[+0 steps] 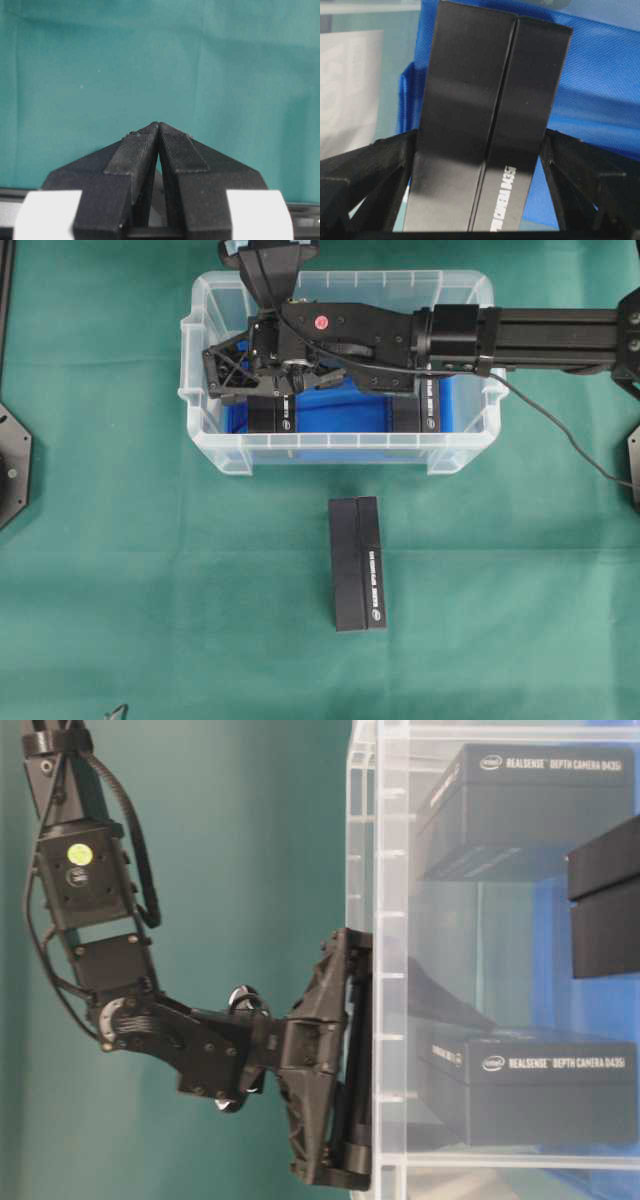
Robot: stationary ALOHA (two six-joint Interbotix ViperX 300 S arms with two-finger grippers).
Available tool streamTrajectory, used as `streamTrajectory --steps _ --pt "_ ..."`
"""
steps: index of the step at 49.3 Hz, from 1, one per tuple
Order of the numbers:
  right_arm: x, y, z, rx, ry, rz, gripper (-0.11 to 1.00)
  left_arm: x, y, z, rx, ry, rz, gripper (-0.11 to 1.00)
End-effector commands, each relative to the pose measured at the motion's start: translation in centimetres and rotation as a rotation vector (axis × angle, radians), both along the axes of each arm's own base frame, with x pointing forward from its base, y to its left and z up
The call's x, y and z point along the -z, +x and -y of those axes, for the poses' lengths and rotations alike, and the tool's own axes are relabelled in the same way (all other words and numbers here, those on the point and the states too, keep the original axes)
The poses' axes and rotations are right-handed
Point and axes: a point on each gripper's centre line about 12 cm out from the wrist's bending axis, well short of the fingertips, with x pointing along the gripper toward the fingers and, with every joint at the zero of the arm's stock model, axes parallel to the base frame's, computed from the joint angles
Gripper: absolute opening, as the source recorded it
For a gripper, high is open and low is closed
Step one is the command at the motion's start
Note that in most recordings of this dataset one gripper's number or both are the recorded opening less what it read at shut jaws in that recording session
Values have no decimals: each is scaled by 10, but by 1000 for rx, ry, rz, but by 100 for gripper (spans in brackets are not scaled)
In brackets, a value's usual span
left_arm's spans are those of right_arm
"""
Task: Take the box out of the case with the right arm.
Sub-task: 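Lower the right gripper around the left box and close it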
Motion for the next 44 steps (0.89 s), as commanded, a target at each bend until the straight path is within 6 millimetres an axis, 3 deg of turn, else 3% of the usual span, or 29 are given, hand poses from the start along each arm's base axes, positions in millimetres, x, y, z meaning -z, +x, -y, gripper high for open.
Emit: streamTrajectory --steps 1,30,33,39,44 --pt "-10 0 1 4 -1 33 96 -2 1 0 1 0 9 2" --pt "-3 3 -4 20 56 57 95 -1 1 0 1 1 5 2" --pt "-3 3 -4 25 59 56 92 0 1 0 1 1 3 2" --pt "-5 3 -4 57 69 61 74 0 1 0 1 1 3 2" --pt "-7 3 -4 67 70 61 73 -1 1 0 2 2 5 2"
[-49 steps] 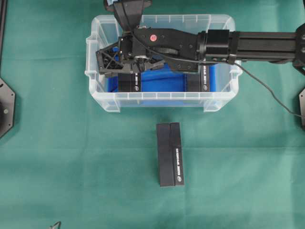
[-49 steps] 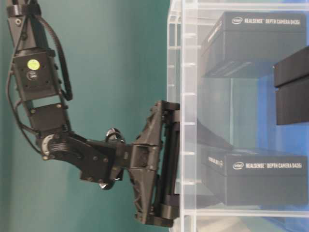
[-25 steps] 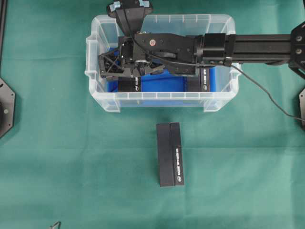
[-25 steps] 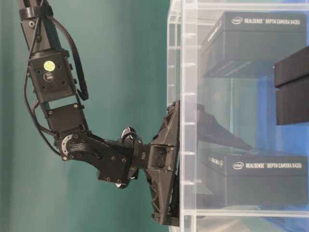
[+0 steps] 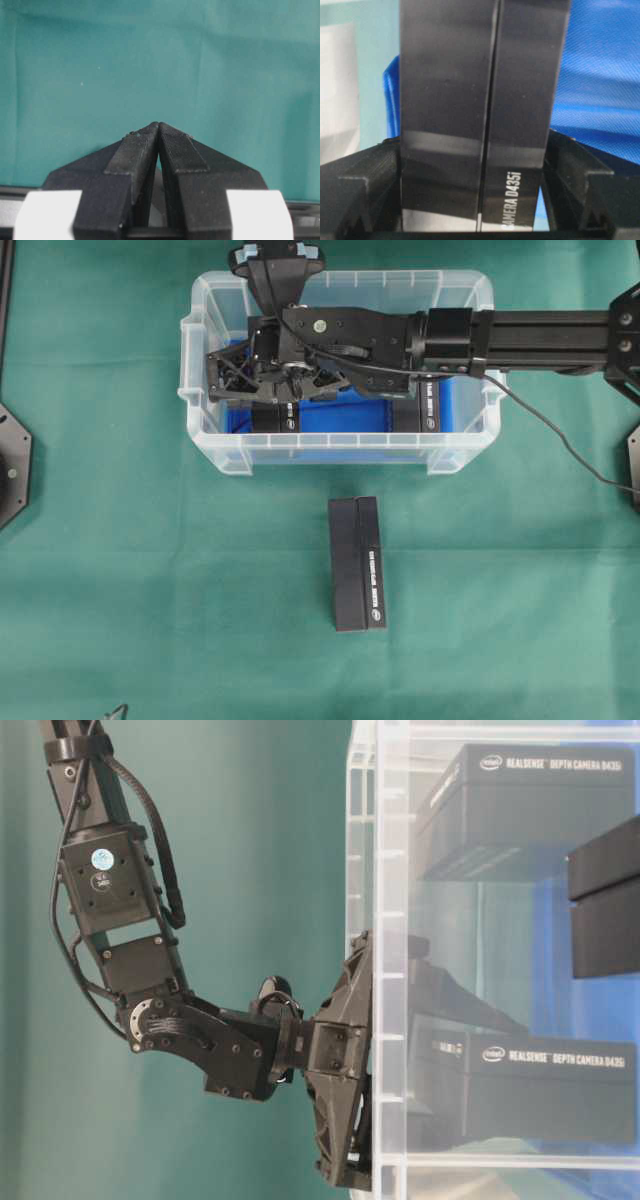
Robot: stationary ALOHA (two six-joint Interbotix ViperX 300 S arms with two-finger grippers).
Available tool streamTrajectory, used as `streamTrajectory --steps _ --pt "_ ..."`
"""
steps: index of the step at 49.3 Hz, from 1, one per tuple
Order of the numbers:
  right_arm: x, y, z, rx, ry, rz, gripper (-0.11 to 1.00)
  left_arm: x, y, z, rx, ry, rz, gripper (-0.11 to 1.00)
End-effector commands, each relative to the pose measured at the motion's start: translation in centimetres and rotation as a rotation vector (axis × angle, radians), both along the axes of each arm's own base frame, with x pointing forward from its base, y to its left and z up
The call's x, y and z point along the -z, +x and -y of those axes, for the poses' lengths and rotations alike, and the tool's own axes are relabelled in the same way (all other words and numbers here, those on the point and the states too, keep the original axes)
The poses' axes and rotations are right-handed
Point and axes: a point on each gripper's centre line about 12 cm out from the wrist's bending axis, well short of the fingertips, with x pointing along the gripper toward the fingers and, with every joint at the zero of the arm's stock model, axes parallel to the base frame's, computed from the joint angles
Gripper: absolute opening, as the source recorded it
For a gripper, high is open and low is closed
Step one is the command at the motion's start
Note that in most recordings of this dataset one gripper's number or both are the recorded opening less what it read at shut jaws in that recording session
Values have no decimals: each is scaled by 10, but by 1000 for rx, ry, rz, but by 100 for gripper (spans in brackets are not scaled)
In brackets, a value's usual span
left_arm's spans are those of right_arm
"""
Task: Take the box out of the case with the right arm.
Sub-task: 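Lower the right gripper around the left box and close it, then lift the left black box up out of the case with the right gripper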
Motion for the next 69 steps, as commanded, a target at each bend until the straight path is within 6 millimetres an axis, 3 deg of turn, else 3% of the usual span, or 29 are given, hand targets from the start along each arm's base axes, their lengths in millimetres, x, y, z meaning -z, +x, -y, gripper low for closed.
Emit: streamTrajectory --steps 1,23,58,69 --pt "-21 2 0 2 -5 45 73 -3 1 0 2 1 12 2" --pt "-36 0 3 7 -30 20 69 -4 1 0 2 1 14 2" --pt "-179 -28 3 43 -208 104 69 -4 1 0 4 1 14 2" --pt "-213 -37 0 50 -259 111 68 -3 1 0 2 1 12 2"
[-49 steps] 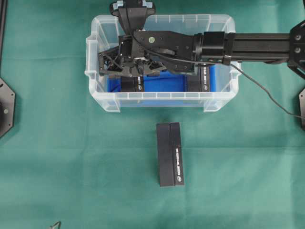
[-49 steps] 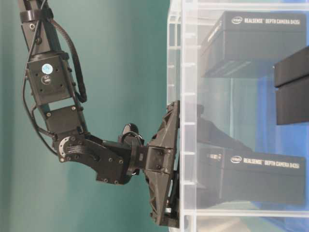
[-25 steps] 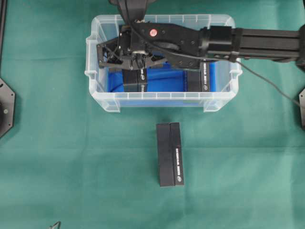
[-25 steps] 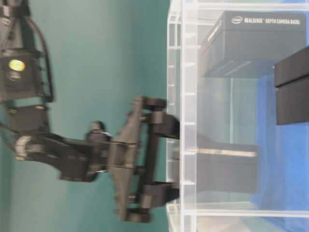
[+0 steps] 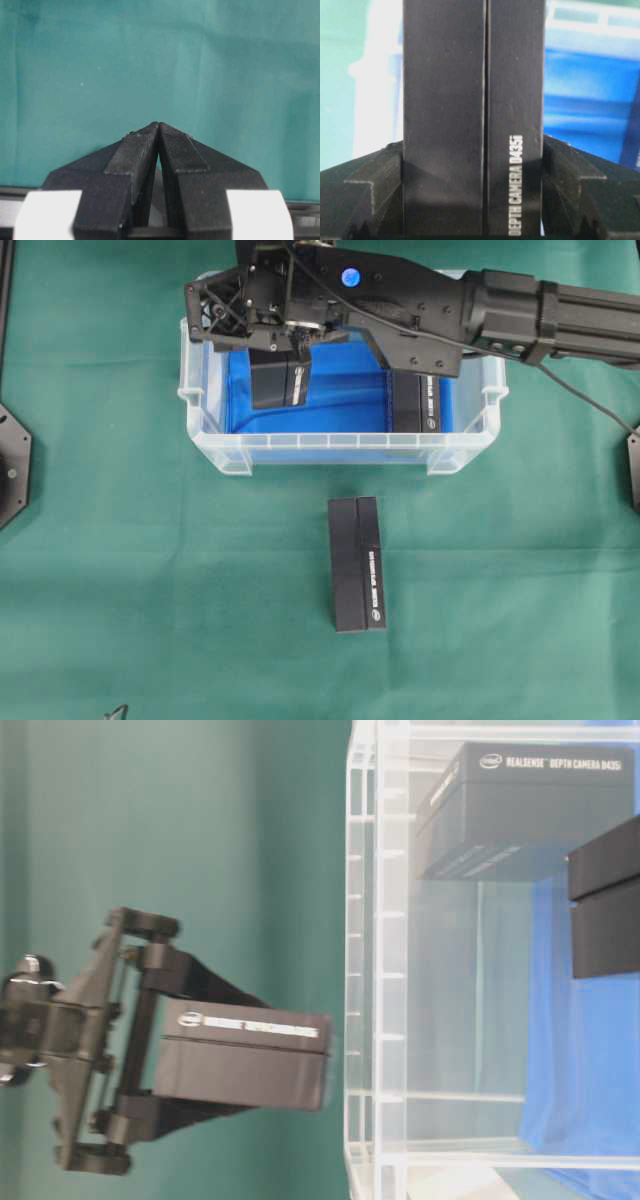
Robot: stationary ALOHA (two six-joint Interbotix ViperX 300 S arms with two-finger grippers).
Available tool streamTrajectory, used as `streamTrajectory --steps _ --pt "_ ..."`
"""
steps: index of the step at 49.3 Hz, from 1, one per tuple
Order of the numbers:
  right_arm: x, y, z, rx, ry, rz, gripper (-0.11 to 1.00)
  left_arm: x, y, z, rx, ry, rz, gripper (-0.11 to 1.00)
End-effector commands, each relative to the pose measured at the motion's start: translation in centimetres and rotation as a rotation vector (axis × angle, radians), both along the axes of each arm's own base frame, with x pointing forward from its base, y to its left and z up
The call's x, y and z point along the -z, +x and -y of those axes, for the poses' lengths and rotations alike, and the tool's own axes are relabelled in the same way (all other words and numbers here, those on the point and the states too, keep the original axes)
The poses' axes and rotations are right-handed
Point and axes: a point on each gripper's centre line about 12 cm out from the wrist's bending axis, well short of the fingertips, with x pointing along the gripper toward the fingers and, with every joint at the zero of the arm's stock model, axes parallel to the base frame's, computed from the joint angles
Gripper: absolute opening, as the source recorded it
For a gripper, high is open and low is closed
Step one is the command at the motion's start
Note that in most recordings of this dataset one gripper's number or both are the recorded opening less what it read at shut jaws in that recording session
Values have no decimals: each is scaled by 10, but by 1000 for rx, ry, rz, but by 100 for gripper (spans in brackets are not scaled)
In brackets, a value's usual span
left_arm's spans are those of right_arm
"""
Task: Take the box out of the case with the right arm.
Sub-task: 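Lift the left black box up out of the case with the right gripper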
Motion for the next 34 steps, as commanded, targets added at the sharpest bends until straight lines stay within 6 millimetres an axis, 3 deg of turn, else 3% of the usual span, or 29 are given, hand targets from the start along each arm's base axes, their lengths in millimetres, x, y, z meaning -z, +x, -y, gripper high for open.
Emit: streamTrajectory --steps 1,34 --pt "-57 -18 0 7 -33 109 68 -3 1 0 2 -1 12 2" --pt "-60 -18 -1 4 -39 111 68 -3 2 1 2 -2 8 2"
